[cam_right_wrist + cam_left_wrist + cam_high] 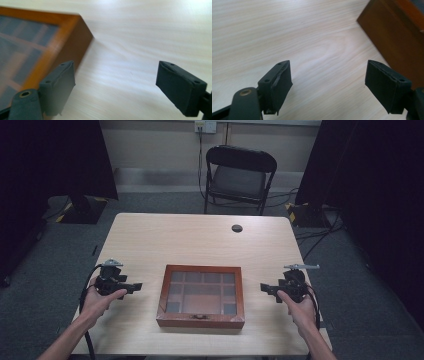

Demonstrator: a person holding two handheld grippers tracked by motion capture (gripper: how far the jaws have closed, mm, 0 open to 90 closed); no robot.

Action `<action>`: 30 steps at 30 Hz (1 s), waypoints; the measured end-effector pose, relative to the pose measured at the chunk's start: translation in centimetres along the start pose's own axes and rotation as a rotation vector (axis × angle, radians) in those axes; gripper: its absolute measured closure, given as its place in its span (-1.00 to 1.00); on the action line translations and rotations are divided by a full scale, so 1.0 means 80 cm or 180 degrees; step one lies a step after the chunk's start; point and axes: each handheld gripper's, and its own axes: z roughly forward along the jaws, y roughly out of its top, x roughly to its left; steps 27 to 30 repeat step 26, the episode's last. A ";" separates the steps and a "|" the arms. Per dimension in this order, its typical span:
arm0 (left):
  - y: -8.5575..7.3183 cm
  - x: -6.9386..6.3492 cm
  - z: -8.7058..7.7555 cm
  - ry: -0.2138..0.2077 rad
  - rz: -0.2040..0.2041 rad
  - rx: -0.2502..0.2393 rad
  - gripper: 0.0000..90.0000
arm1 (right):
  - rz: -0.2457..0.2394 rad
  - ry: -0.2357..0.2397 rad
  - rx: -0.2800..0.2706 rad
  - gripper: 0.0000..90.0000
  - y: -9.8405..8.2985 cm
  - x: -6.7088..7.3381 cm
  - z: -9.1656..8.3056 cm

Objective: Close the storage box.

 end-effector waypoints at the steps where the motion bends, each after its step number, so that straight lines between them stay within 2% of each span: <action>1: -0.003 0.003 0.002 0.0016 -0.0037 0.0017 -0.54 | 0.0060 -0.0067 0.0095 -0.67 -0.008 -0.010 0.008; 2: -0.004 0.005 0.004 0.0026 -0.0050 0.0049 -0.54 | 0.0060 -0.0067 0.0095 -0.67 -0.008 -0.010 0.008; 3: -0.009 0.010 0.010 0.0059 -0.0028 0.0152 -0.56 | 0.0082 -0.0146 0.0209 -0.67 -0.011 -0.019 0.016; 4: -0.009 0.010 0.010 0.0059 -0.0028 0.0152 -0.57 | 0.0082 -0.0146 0.0209 -0.67 -0.011 -0.019 0.016; 6: -0.012 0.011 0.015 0.0069 -0.0035 0.0172 -0.59 | 0.0091 -0.0311 0.0231 -0.67 -0.015 -0.025 0.021; 7: -0.012 0.011 0.015 0.0069 -0.0035 0.0172 -0.61 | 0.0091 -0.0311 0.0231 -0.67 -0.015 -0.025 0.021; 9: -0.013 0.005 0.017 0.0131 0.0044 0.0180 -0.63 | 0.0074 -0.0420 0.0300 -0.67 -0.020 -0.029 0.028; 12: -0.016 -0.003 0.023 0.0325 0.0216 0.0116 -0.66 | 0.0102 -0.0542 0.0305 -0.67 -0.024 -0.029 0.032; 13: -0.019 -0.011 0.029 0.0515 0.0262 0.0039 -0.67 | 0.0085 -0.0662 0.0243 -0.71 -0.029 -0.028 0.037; 14: -0.019 -0.011 0.029 0.0515 0.0262 0.0039 -0.69 | 0.0085 -0.0662 0.0243 -0.71 -0.029 -0.028 0.037; 15: -0.020 -0.014 0.031 0.0527 0.0254 0.0019 -0.69 | 0.0047 -0.0727 0.0188 -0.72 -0.031 -0.027 0.039; 16: -0.021 -0.016 0.035 0.0519 0.0238 -0.0017 -0.79 | -0.0046 -0.0789 0.0115 -0.74 -0.034 -0.026 0.042; 17: -0.022 -0.017 0.038 0.0523 0.0287 -0.0013 -0.91 | -0.0134 -0.0836 0.0041 -0.80 -0.036 -0.025 0.045; 18: -0.023 -0.019 0.041 0.0531 0.0280 -0.0084 -1.00 | -0.0260 -0.0899 -0.0017 -0.91 -0.040 -0.024 0.050; 19: -0.024 -0.019 0.042 0.0524 0.0307 -0.0122 -1.00 | -0.0319 -0.0899 -0.0090 -1.00 -0.044 -0.024 0.055; 20: -0.025 -0.019 0.043 0.0538 0.0303 -0.0182 -1.00 | -0.0324 -0.0905 -0.0158 -1.00 -0.046 -0.022 0.057; 22: -0.027 -0.016 0.045 0.0481 0.0359 -0.0279 -1.00 | -0.0321 -0.0916 -0.0230 -1.00 -0.046 -0.022 0.060; 30: -0.027 -0.016 0.045 0.0475 0.0358 -0.0281 -1.00 | -0.0316 -0.0912 -0.0234 -1.00 -0.046 -0.022 0.060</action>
